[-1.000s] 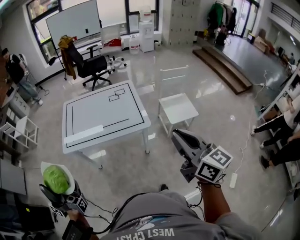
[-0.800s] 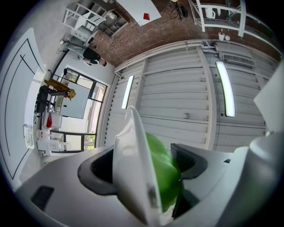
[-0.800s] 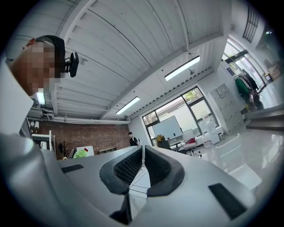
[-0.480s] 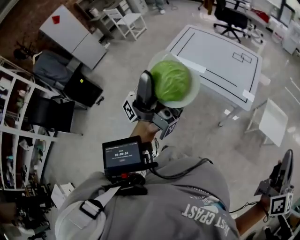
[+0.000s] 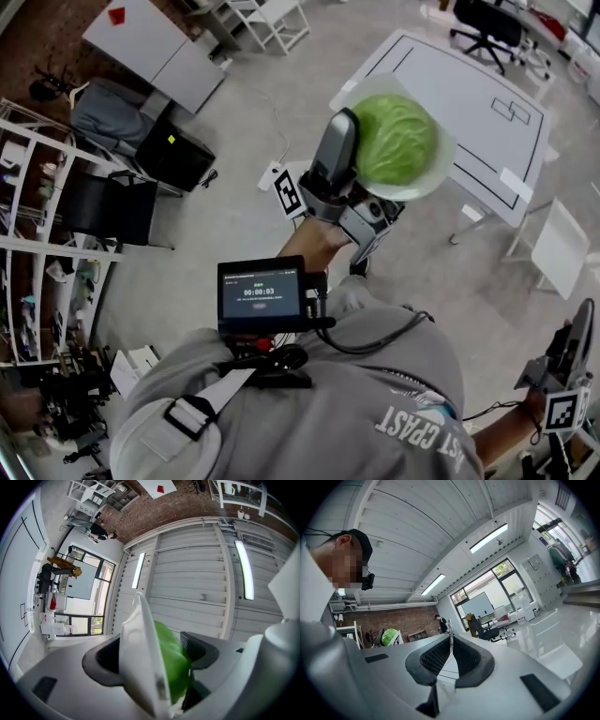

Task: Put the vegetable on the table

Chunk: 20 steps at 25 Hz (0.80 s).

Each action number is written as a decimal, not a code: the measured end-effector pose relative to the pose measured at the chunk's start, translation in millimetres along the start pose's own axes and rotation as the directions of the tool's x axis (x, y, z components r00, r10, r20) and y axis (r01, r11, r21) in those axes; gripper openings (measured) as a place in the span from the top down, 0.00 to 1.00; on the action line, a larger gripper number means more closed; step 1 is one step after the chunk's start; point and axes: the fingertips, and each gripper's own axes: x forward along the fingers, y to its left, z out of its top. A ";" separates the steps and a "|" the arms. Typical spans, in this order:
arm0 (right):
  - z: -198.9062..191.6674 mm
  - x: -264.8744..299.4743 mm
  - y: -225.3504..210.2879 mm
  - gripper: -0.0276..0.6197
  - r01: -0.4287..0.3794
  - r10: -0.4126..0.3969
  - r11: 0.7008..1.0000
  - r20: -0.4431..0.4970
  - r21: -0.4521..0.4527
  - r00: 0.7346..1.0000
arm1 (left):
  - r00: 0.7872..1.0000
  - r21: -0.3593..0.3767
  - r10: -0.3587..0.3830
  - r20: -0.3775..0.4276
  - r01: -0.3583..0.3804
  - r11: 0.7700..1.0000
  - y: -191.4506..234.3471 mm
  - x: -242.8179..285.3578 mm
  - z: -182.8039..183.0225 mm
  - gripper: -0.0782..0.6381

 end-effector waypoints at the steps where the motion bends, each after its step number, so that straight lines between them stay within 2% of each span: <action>1: -0.4 10.9 2.1 0.95 0.011 -0.011 1.000 0.002 -0.001 1.000 | 1.000 -0.012 -0.002 0.000 0.002 1.000 7.4 3.2 11.0 0.36; 15: -3.8 133.3 93.2 0.94 0.093 -0.092 0.994 0.018 -0.059 0.996 | 0.998 -0.118 -0.049 -0.051 0.042 0.992 56.1 34.0 156.0 0.36; 17: -6.1 141.3 100.4 0.94 0.108 -0.106 0.992 0.027 -0.060 0.994 | 0.997 -0.132 -0.052 -0.059 0.044 0.990 61.2 35.2 168.0 0.36; 20: -12.3 132.3 102.5 0.95 0.129 -0.126 0.990 0.038 -0.059 0.991 | 0.995 -0.144 -0.059 -0.076 0.047 0.988 62.7 32.8 165.1 0.36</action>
